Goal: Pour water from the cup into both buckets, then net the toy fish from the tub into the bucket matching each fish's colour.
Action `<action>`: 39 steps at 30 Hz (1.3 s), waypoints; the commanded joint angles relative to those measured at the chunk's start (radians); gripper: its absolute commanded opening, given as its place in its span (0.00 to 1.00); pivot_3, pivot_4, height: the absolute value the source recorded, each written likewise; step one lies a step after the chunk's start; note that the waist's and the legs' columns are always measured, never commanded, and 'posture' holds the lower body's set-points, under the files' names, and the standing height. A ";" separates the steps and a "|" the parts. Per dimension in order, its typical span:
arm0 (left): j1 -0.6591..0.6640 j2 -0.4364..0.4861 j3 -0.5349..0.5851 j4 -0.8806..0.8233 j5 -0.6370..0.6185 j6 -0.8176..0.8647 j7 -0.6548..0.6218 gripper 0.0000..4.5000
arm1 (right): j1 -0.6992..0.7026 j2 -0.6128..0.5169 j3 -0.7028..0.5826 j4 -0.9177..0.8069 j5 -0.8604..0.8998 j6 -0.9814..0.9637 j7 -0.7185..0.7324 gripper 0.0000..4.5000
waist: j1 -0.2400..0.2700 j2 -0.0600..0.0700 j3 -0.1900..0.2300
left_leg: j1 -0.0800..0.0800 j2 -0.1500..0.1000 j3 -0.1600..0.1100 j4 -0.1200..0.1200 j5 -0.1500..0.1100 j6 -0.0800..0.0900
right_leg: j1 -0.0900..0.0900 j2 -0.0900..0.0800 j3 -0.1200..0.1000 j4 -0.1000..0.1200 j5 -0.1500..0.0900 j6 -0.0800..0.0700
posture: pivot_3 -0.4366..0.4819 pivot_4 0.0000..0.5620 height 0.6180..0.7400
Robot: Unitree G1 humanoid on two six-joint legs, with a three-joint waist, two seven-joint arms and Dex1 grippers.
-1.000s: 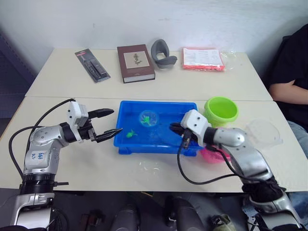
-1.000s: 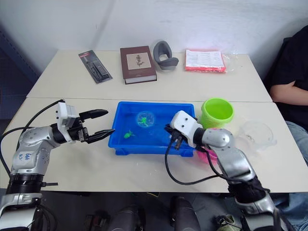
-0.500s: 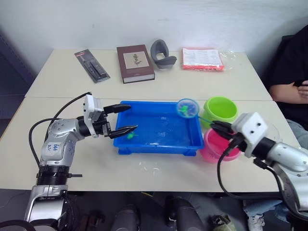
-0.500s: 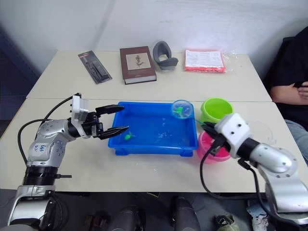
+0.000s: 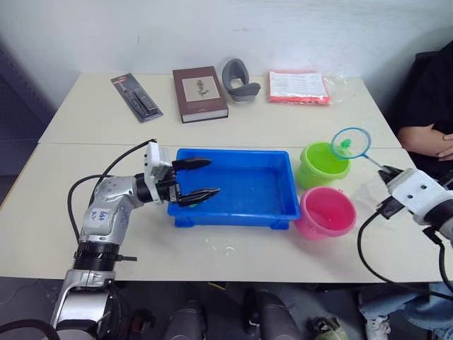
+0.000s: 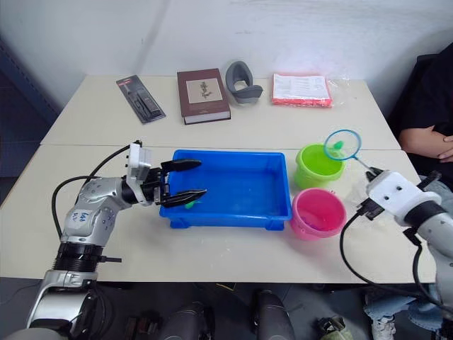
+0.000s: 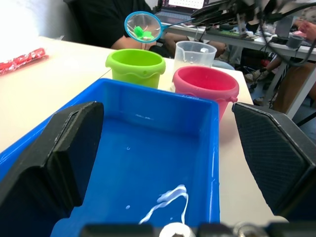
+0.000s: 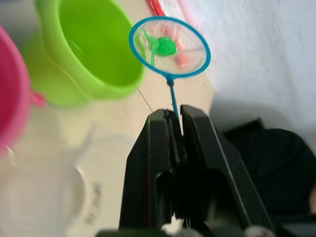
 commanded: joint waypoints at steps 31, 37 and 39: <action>-0.028 -0.074 -0.020 -0.050 -0.007 -0.008 0.010 1.00 | -0.045 -0.259 0.209 0.254 -0.628 -0.501 -0.563 0.00 | -0.003 0.000 0.000 | 0.002 0.001 0.003 0.000 0.002 -0.004 | 0.000 0.001 0.007 0.001 0.000 0.000 | 0.48 0.27 1.00; -0.024 -0.070 -0.025 -0.058 -0.004 -0.004 0.011 1.00 | -0.020 -0.242 0.207 0.244 -0.599 -0.486 -0.543 0.00 | -0.003 0.000 0.000 | 0.002 0.001 0.003 0.000 0.003 -0.005 | 0.000 0.001 0.007 0.001 0.000 0.000 | 0.48 0.27 1.00; -0.022 -0.073 -0.018 -0.061 -0.005 -0.004 0.026 1.00 | -0.023 -0.257 0.184 0.272 -0.597 -0.468 -0.549 0.00 | -0.003 0.000 0.000 | 0.002 0.001 0.003 0.000 0.003 -0.005 | 0.000 0.001 0.007 0.001 0.000 0.000 | 0.48 0.27 1.00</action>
